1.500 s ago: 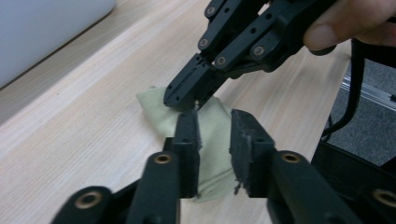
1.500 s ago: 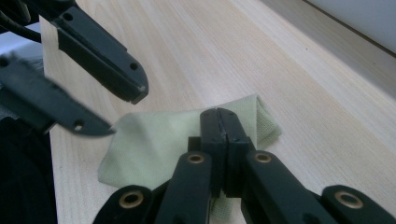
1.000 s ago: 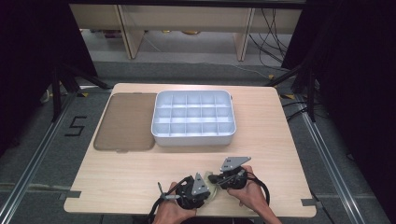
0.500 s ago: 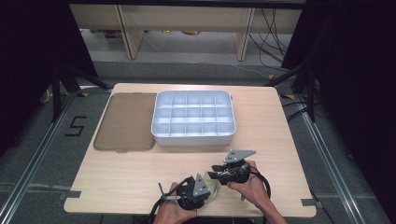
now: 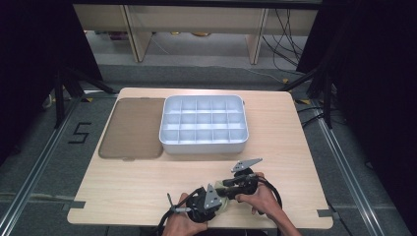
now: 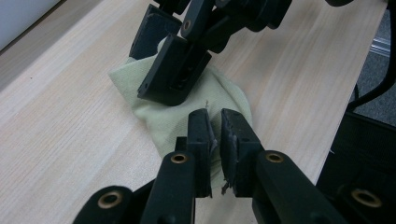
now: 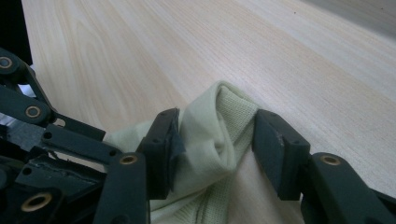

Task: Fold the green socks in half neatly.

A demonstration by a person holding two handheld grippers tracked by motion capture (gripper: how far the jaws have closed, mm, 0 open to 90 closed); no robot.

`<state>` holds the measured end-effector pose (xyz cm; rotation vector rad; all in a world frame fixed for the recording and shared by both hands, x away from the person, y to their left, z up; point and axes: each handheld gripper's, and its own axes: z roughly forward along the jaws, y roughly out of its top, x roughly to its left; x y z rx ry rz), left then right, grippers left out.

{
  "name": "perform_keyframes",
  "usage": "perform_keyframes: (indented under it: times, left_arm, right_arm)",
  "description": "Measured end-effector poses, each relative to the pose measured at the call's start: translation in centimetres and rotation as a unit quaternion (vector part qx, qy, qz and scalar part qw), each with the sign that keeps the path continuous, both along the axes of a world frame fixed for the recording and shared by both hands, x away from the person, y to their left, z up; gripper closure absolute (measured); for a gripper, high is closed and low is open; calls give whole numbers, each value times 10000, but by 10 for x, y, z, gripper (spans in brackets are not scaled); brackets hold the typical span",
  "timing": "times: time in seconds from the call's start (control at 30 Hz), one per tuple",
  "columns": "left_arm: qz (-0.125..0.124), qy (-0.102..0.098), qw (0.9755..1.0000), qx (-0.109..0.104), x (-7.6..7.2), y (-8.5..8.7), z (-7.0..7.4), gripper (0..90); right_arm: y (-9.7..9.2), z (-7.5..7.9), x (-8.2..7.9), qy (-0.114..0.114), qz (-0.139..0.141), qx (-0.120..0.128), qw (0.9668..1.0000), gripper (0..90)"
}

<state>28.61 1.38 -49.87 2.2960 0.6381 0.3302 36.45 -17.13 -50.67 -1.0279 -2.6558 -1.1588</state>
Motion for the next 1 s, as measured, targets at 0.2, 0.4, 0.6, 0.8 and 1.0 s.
perform_keyframes:
  times: [0.2, 0.4, 0.6, 0.8, 1.0]
  left_arm:
    - [-16, -139, 9999, 100, -3, 0, -1, 812]
    - [1, -137, 9999, -56, -5, 1, -2, 807]
    - [-22, 66, 9998, -203, -3, 6, 0, 755]
    - [7, 202, 9987, -477, -4, 16, 4, 686]
    - [275, 316, 9967, -698, -6, 34, 11, 541]
  right_arm:
    - [3, 0, -3, -79, -40, -43, 10000, 571]
    - [-1, -4, -2, 117, 95, 255, 9996, 669]
    - [-2, -6, -2, 94, 54, 348, 9993, 713]
    - [-2, -6, -3, 46, 64, 359, 9993, 719]
    - [-3, -6, -2, 42, 87, 351, 9993, 720]
